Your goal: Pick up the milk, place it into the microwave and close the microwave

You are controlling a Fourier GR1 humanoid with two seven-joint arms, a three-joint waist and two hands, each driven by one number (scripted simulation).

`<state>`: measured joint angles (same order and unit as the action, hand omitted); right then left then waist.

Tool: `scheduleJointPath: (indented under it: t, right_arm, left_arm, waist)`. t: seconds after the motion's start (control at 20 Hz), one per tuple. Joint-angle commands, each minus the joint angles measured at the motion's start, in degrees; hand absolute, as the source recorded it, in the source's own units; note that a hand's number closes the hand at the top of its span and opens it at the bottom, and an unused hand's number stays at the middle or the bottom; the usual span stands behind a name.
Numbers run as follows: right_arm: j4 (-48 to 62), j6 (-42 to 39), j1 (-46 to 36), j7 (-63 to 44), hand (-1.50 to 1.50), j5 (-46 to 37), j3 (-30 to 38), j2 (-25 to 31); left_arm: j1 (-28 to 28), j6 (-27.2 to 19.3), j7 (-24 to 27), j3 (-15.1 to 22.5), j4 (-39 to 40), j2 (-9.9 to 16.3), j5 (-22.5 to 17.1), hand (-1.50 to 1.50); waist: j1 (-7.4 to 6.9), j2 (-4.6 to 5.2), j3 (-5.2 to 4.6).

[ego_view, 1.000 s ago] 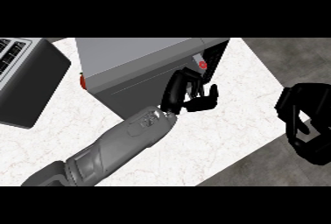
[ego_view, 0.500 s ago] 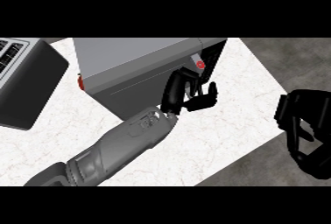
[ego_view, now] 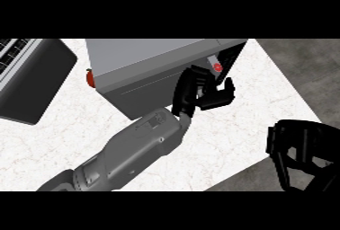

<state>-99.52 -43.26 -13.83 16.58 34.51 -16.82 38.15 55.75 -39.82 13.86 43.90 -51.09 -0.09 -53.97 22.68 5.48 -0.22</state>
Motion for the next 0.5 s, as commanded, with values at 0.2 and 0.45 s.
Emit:
scheduleJointPath:
  t: [0.2,0.45]
  right_arm:
    - [-5.03,1.45,5.44,0.32,1.50,0.20,-2.71,-2.07]
    - [-8.13,3.50,7.91,-0.12,1.50,-0.90,-3.63,-2.80]
  left_arm:
    - [-3.24,6.88,1.86,-7.90,4.81,0.08,-8.90,1.50]
    - [-4.75,12.81,3.10,-7.04,6.85,1.66,-11.57,1.50]
  waist:
    - [-2.84,-0.25,-0.27]
    - [-4.92,-0.33,-0.33]
